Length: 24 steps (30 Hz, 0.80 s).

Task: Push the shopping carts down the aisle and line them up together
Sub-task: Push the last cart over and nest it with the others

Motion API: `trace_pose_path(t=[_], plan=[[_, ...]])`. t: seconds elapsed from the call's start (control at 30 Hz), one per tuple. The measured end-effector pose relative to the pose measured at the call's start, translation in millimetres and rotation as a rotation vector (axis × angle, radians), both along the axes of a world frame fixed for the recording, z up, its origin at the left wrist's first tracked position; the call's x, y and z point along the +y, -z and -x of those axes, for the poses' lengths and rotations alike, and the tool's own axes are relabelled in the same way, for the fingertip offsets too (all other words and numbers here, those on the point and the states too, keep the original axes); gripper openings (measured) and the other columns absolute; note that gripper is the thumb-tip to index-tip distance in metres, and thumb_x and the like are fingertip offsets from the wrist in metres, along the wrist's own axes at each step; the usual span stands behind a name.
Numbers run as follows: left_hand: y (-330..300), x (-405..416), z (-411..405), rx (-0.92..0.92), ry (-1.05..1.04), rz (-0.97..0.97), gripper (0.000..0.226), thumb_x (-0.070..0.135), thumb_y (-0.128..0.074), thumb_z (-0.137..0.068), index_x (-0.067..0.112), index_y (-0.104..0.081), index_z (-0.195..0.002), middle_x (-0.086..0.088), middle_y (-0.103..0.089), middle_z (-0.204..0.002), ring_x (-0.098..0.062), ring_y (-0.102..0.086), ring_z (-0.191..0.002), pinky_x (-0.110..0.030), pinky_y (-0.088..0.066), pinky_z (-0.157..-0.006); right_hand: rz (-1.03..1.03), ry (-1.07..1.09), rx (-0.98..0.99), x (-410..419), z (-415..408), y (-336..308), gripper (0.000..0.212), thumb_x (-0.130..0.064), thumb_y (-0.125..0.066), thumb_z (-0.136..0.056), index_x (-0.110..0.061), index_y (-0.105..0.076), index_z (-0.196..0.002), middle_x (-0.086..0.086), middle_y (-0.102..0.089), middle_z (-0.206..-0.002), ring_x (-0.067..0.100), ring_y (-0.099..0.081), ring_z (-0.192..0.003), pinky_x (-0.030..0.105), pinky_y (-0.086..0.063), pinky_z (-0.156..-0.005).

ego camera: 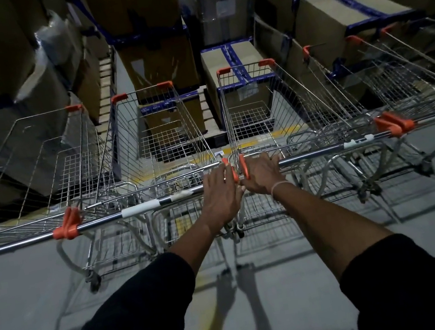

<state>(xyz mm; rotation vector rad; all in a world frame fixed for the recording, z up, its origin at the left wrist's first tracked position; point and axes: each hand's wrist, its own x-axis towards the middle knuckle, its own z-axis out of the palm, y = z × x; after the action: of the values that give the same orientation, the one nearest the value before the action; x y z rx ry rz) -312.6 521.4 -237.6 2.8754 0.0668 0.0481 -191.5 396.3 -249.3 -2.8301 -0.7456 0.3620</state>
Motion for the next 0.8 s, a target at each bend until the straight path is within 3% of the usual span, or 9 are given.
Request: trace_pose_path(t=[0.1, 0.17, 0.27, 0.37, 0.53, 0.6, 0.8], plan=[[-4, -12, -2, -0.018, 0.063, -0.066, 0.070, 0.045, -0.033, -0.109, 0.004, -0.015, -0.162, -0.020, -0.014, -0.169, -0.038, -0.010, -0.157, -0.058, -0.008, -0.127, 0.016, -0.049, -0.034, -15, 4, -5, 0.061, -0.054, -0.065, -0.097, -0.020, -0.050, -0.146, 0.010, -0.055, -0.149, 0.034, -0.040, -0.144, 0.058, -0.016, -0.125], [-6, -24, -6, -0.046, 0.136, -0.094, 0.066, 0.042, -0.035, -0.108, 0.003, -0.023, -0.161, -0.021, -0.023, -0.167, -0.039, -0.016, -0.155, -0.058, -0.011, -0.127, 0.048, -0.062, -0.069, -32, 6, -6, 0.070, -0.054, -0.061, -0.099, -0.016, -0.042, -0.155, 0.012, -0.046, -0.156, 0.034, -0.033, -0.151, 0.061, -0.001, -0.128], [-9, -52, -20, -0.080, 0.234, -0.087, 0.065, 0.040, -0.031, -0.104, 0.001, -0.037, -0.155, -0.023, -0.038, -0.159, -0.042, -0.031, -0.149, -0.059, -0.022, -0.124, 0.058, -0.070, -0.090, -70, 3, -9, 0.081, -0.051, -0.057, -0.102, -0.016, -0.024, -0.167, 0.014, -0.029, -0.169, 0.034, -0.012, -0.162, 0.063, 0.008, -0.129], [-13, -90, -43, -0.085, 0.337, -0.056, 0.066, 0.038, -0.030, -0.102, -0.001, -0.040, -0.154, -0.024, -0.042, -0.157, -0.042, -0.037, -0.145, -0.057, -0.025, -0.124, 0.051, -0.030, -0.100, -116, -8, -15, 0.084, -0.048, -0.057, -0.103, -0.017, -0.017, -0.169, 0.012, -0.015, -0.176, 0.035, 0.001, -0.164, 0.061, 0.009, -0.129], [-12, -164, -95, -0.143, 0.497, -0.048, 0.061, 0.032, -0.036, -0.099, -0.008, -0.053, -0.142, -0.029, -0.057, -0.142, -0.043, -0.056, -0.129, -0.049, -0.035, -0.118, 0.108, 0.087, -0.123, -196, -36, -24, 0.084, -0.043, -0.055, -0.103, -0.016, -0.012, -0.170, 0.010, -0.008, -0.178, 0.033, 0.004, -0.164, 0.060, 0.008, -0.129], [-12, -197, -117, -0.168, 0.537, -0.038, 0.060, 0.030, -0.039, -0.096, -0.010, -0.055, -0.137, -0.030, -0.061, -0.135, -0.042, -0.061, -0.122, -0.045, -0.031, -0.113, 0.109, 0.136, -0.118, -231, -51, -27, 0.081, -0.038, -0.054, -0.105, -0.015, -0.012, -0.170, 0.010, -0.005, -0.178, 0.032, 0.005, -0.165, 0.059, 0.007, -0.129], [-3, -282, -195, -0.120, 0.549, 0.046, 0.062, 0.033, -0.044, -0.101, -0.001, -0.041, -0.152, -0.024, -0.046, -0.152, -0.042, -0.043, -0.139, -0.053, -0.034, -0.119, 0.091, 0.233, -0.107, -325, -112, -23, 0.085, -0.041, -0.060, -0.102, -0.020, -0.014, -0.170, 0.007, -0.004, -0.178, 0.033, 0.005, -0.164, 0.058, 0.006, -0.129]])
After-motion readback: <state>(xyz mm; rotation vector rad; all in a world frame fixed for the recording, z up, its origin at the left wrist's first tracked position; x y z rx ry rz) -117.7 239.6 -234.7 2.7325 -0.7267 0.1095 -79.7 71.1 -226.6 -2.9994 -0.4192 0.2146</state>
